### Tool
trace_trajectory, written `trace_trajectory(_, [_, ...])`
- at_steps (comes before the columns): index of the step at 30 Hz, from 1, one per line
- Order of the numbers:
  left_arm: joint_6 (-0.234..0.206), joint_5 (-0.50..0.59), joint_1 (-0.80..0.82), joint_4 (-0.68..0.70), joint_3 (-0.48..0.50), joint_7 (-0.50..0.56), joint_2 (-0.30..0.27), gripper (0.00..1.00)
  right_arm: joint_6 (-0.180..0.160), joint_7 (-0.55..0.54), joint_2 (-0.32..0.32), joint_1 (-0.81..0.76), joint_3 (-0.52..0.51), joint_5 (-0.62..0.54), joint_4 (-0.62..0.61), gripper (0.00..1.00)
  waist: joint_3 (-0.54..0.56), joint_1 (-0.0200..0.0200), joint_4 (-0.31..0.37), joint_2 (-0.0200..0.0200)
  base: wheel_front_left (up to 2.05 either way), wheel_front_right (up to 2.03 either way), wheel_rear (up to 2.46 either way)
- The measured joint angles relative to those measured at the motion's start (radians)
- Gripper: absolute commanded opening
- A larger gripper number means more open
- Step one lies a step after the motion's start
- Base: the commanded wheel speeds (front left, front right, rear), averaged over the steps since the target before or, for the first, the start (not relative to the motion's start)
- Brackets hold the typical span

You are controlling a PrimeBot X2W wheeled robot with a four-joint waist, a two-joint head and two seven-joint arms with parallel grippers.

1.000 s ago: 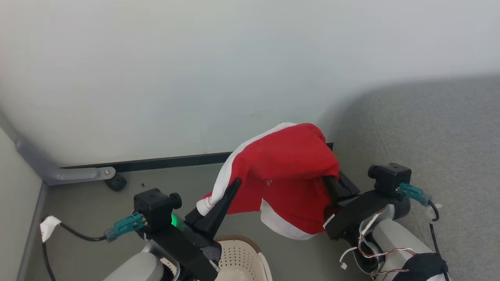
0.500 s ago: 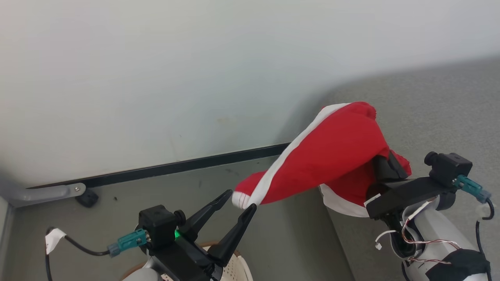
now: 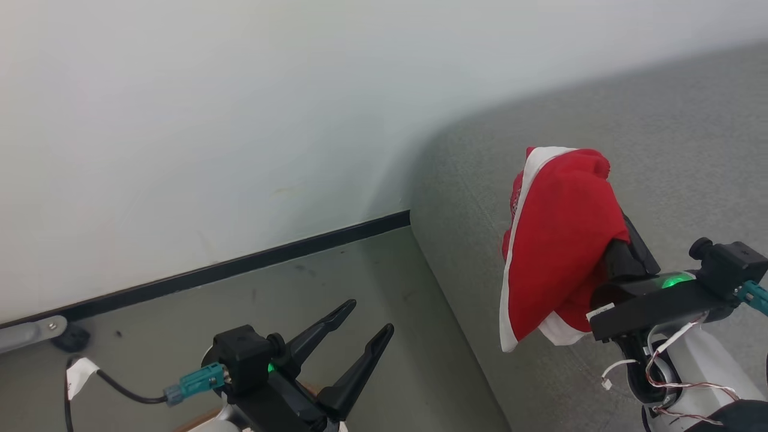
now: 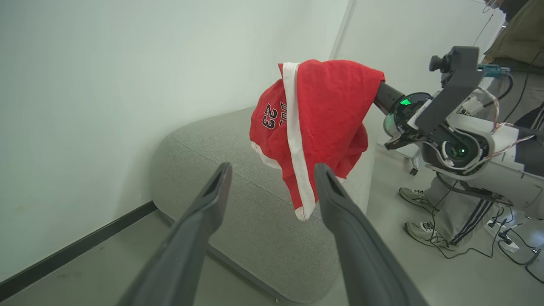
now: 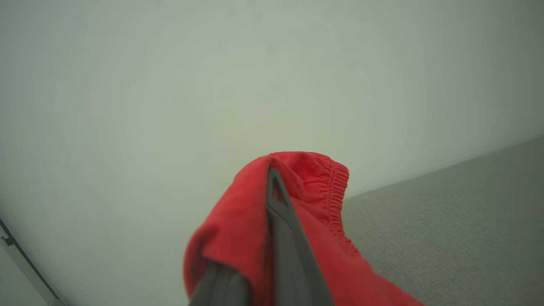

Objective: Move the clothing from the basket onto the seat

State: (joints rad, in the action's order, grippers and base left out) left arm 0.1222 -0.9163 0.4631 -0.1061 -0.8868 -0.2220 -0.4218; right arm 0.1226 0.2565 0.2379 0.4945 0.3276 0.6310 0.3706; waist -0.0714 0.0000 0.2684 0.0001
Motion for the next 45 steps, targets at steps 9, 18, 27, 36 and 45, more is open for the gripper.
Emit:
trace_trajectory(9, [-0.008, 0.038, 0.001, 0.025, -0.001, -0.004, -0.012, 1.0, 0.0, 0.0, 0.01, -0.062, -0.054, -0.026, -0.094, 0.0, -0.016, 0.0, 0.091, 0.0, 0.0, 0.0, 0.0])
trace_trajectory(18, [-0.009, 0.057, 0.006, 0.033, -0.002, -0.009, -0.014, 1.0, 0.0, 0.0, 0.012, -0.121, -0.106, -0.061, -0.171, 0.0, -0.049, 0.0, 0.168, 0.0, 0.0, 0.0, 0.0])
trace_trajectory(27, [-0.009, 0.066, 0.035, 0.027, -0.013, -0.009, -0.012, 1.0, 0.001, 0.0, 0.005, -0.142, -0.151, -0.077, -0.212, 0.0, -0.075, 0.0, 0.192, -0.0001, 0.0, 0.0, 0.0])
trace_trajectory(36, [-0.007, 0.069, 0.044, 0.019, -0.021, -0.009, -0.003, 1.0, 0.001, 0.0, 0.01, -0.135, -0.199, -0.077, -0.237, 0.0, -0.088, 0.0001, 0.183, 0.0, 0.0, 0.0, 0.0])
trace_trajectory(45, [-0.007, 0.073, 0.051, 0.024, -0.023, -0.009, -0.003, 1.0, 0.001, 0.0, 0.04, -0.049, -0.22, -0.067, -0.198, 0.0, -0.113, 0.0, 0.163, 0.0, 0.0, 0.0, 0.0])
